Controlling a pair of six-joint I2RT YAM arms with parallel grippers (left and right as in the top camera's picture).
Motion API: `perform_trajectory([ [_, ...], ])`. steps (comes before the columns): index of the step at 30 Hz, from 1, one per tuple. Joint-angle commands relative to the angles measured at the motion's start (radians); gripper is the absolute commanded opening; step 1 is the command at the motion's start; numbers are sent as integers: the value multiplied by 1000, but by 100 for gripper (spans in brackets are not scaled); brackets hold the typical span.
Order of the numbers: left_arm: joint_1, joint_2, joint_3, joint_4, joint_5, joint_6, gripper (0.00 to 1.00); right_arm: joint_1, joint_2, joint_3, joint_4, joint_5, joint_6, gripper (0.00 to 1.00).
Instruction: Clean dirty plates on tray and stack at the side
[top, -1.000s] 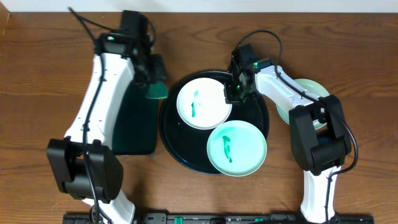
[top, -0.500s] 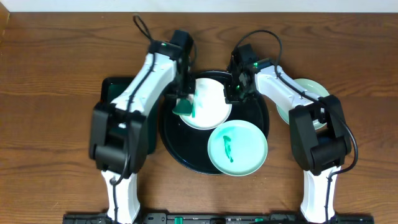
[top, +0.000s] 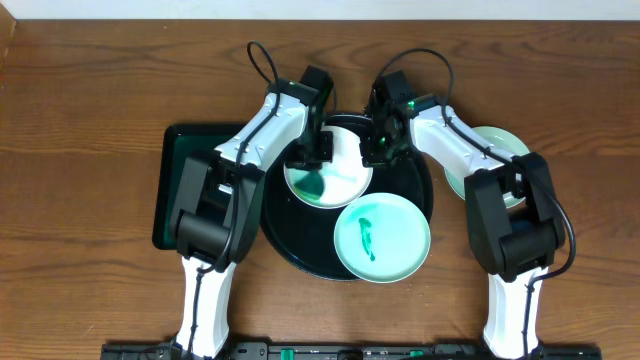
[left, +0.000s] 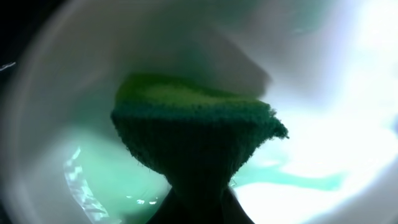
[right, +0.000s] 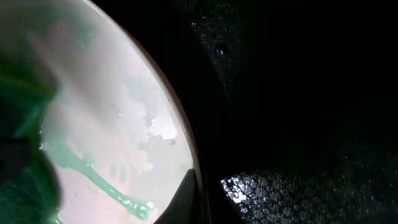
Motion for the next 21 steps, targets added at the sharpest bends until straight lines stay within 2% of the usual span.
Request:
perform_trajectory([
  [1,-35,71,-8,77,320,127,7,0,6,-21,-2,1,-16,1],
  [3,-32,71,-8,105,327,130,7,0,6,-21,-1,-2,-16,1],
  [6,-28,71,-8,153,254,129,7,0,6,-22,-2,-2,-16,1],
  [8,-24,70,-4,172,117,87,7,0,6,-22,-2,-2,-16,1],
  [12,-9,66,14,159,-155,-82,7,0,6,-22,-2,-2,-16,1],
  [17,0,49,29,74,-439,-242,7,0,6,-22,-2,-2,-16,1],
  [19,0,49,29,32,-515,-285,8,0,6,-22,-2,-2,-16,1],
  [21,-1,49,28,-2,-526,-288,7,0,8,-22,0,-2,-16,1],
])
